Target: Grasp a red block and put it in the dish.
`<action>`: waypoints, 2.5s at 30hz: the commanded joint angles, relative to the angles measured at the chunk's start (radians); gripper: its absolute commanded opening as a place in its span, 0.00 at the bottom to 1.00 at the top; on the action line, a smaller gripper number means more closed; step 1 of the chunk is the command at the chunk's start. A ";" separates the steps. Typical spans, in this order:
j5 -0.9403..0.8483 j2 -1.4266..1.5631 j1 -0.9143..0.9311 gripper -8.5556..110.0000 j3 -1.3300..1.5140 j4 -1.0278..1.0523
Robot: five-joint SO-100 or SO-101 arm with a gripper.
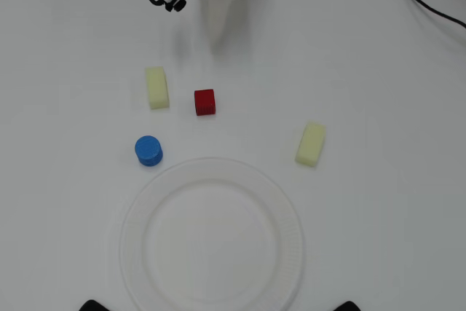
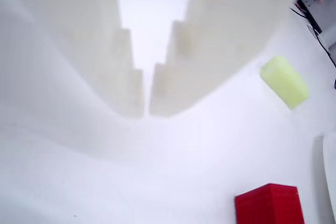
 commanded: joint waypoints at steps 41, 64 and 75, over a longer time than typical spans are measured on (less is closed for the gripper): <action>0.025 -1.442 -0.017 0.34 -0.911 -0.100; -0.095 -1.402 -0.009 0.10 -0.897 -0.150; -0.146 -1.359 0.026 0.31 -0.894 -0.146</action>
